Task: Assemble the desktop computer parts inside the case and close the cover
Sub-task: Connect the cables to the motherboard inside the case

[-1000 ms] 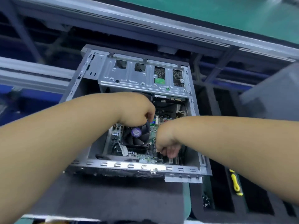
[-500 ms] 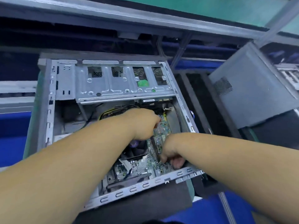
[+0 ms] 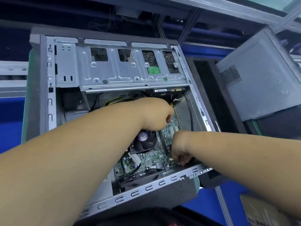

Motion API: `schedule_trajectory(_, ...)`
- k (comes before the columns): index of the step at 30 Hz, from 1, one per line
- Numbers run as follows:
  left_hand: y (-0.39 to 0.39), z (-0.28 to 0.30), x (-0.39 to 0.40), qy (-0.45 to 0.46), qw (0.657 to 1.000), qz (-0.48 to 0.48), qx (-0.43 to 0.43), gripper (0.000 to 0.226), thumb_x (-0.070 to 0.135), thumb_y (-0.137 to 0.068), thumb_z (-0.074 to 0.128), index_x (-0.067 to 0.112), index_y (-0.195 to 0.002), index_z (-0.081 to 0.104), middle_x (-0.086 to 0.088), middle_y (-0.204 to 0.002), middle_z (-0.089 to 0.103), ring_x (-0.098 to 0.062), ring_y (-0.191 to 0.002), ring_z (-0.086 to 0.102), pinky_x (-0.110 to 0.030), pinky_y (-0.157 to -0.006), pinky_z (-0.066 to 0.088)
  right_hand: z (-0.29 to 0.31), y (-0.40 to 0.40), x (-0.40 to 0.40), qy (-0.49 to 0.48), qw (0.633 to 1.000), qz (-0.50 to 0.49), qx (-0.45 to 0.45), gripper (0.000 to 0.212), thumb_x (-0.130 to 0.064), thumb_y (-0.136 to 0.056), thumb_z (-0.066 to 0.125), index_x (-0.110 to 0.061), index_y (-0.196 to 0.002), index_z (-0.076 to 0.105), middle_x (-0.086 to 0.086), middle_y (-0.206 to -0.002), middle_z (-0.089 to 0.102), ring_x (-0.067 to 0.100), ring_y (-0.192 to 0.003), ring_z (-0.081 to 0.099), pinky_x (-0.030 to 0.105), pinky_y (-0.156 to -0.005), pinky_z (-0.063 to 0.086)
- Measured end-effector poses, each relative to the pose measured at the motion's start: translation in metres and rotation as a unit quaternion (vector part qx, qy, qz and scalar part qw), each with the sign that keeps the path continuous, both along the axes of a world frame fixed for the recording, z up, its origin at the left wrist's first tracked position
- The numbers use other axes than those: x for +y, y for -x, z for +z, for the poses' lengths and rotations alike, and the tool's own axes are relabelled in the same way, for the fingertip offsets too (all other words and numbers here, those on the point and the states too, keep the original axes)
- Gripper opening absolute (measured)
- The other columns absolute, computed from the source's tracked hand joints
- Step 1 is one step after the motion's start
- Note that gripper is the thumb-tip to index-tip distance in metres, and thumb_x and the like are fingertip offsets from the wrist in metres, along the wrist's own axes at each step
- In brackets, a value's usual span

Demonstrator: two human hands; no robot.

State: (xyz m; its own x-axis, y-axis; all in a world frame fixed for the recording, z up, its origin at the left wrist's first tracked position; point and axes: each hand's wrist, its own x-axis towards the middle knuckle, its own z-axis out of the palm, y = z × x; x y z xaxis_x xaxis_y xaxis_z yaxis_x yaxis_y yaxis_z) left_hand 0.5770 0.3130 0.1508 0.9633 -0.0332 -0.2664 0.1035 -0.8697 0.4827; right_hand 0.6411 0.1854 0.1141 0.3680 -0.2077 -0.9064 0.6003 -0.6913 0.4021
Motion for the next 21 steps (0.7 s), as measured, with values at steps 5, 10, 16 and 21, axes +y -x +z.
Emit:
schedule_trajectory(5, 0.001, 0.0, -0.001, 0.016, 1.0, -0.001, 0.002, 0.032, 0.014, -0.088, 0.05, 0.027, -0.113, 0.065, 0.006, -0.106, 0.059, -0.016, -0.092, 0.053, -0.026, -0.071, 0.036, 0.003, 0.001, 0.001, -0.041, 0.998, -0.029, -0.023, 0.026, -0.014, -0.102, 0.052, -0.001, -0.079, 0.052, 0.006, -0.086, 0.063, 0.016, -0.078, 0.058, 0.035, -0.104, 0.048)
schedule_trajectory(10, 0.003, 0.001, -0.002, 0.024, 1.0, -0.002, -0.003, 0.032, 0.013, -0.088, 0.05, 0.029, -0.111, 0.066, 0.011, -0.095, 0.053, -0.014, -0.087, 0.05, -0.025, -0.059, 0.031, -0.002, -0.002, -0.003, -0.047, 0.992, -0.097, -0.062, 0.03, -0.015, -0.103, 0.051, 0.002, -0.079, 0.05, 0.008, -0.074, 0.059, 0.014, -0.066, 0.055, 0.03, -0.101, 0.047)
schedule_trajectory(16, 0.002, 0.001, -0.002, 0.02, 1.0, -0.001, -0.012, 0.033, 0.014, -0.087, 0.05, 0.029, -0.111, 0.066, 0.009, -0.102, 0.057, -0.013, -0.085, 0.049, -0.02, -0.053, 0.027, 0.001, -0.003, -0.003, -0.049, 0.996, -0.063, -0.042, 0.024, -0.014, -0.102, 0.053, 0.0, -0.083, 0.053, 0.007, -0.08, 0.06, 0.015, -0.07, 0.056, 0.032, -0.1, 0.051)
schedule_trajectory(21, 0.001, -0.002, -0.002, 0.016, 1.0, -0.005, -0.018, 0.032, 0.015, -0.088, 0.049, 0.029, -0.112, 0.066, 0.008, -0.111, 0.061, -0.014, -0.088, 0.05, -0.021, -0.054, 0.028, 0.008, -0.004, -0.002, -0.08, 0.996, 0.019, -0.019, 0.026, -0.011, -0.098, 0.058, -0.006, -0.073, 0.055, 0.01, -0.102, 0.069, 0.013, -0.064, 0.055, 0.032, -0.082, 0.055)
